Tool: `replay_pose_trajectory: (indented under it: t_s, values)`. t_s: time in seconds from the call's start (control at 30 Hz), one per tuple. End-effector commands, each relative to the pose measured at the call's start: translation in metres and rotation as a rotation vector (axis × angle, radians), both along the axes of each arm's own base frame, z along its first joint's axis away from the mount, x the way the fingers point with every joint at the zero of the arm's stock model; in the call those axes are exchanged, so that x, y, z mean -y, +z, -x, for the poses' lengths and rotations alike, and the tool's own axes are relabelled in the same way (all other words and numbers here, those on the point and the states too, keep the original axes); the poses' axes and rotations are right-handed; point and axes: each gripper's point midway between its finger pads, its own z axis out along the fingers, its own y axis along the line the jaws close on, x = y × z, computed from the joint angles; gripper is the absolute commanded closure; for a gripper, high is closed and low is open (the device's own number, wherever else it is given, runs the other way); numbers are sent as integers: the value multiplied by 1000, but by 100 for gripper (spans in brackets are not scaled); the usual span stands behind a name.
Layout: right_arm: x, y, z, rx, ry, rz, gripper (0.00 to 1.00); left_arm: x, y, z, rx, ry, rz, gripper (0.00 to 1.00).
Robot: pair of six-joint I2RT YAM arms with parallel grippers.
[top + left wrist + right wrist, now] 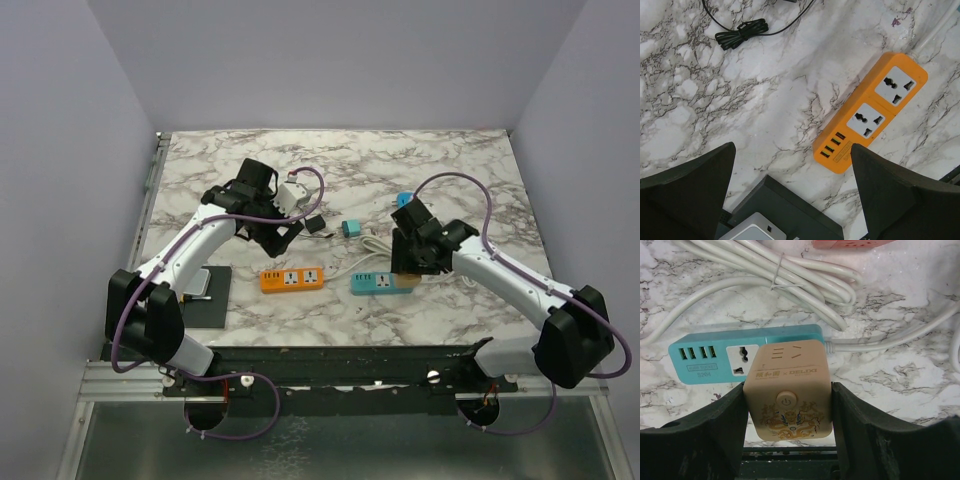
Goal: Insert the plug
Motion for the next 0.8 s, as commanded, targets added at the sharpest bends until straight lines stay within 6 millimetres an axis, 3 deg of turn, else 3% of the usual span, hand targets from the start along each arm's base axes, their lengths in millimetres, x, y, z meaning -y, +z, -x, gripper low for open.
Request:
replay_pose_trajectory:
  t_s: [0.0, 0.33, 0.57, 0.77]
  values:
    - [18, -25, 30, -99, -20, 72, 99, 2, 8, 4, 27, -23, 24, 1]
    - [8, -39, 45, -120, -46, 69, 99, 26, 15, 12, -1, -96, 118, 1]
    - [-13, -52, 56, -134, -52, -33, 99, 27, 12, 5, -4, -92, 99, 1]
    - [-7, -50, 52, -136, -45, 29, 99, 28, 14, 5, 0, -90, 103, 1]
